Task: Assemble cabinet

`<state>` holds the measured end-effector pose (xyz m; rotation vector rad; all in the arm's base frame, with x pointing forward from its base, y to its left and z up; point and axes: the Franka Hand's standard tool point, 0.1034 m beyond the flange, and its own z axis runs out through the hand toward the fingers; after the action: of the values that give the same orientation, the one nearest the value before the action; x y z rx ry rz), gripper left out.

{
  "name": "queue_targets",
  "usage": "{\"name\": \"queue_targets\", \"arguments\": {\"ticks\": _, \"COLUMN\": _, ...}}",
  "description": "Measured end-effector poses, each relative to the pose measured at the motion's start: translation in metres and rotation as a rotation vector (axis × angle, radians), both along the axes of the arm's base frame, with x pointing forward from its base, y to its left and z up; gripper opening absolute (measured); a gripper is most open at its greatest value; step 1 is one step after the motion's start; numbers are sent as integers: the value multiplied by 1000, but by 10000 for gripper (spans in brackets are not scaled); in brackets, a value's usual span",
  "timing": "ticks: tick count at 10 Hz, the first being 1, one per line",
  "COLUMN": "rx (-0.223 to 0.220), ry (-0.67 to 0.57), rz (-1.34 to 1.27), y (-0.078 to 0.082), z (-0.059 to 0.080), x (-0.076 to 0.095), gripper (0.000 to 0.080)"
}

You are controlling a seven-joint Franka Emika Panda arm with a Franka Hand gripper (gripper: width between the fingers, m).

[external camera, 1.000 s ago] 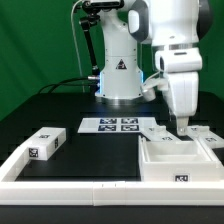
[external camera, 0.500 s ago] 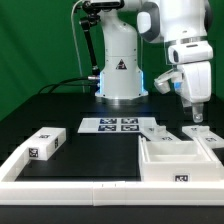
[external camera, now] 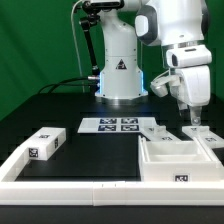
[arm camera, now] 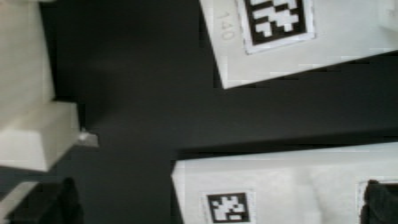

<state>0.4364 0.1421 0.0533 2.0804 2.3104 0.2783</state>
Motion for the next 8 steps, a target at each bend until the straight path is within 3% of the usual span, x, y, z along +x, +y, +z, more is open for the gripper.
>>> {"name": "queue_targets", "arguments": {"ticks": 3, "rx": -36, "ry": 48, "rz": 130, "y": 22, "z": -12, "x": -21, "gripper": 797}}
{"name": "queue_targets", "arguments": {"ticks": 6, "rx": -34, "ry": 44, "rz": 121, "y": 19, "z": -12, "x": -19, "gripper": 797}}
{"name": "queue_targets", "arguments": {"ticks": 8, "rx": -11, "ry": 30, "rz": 131, "y": 27, "z": -15, "x": -25, "gripper": 797}}
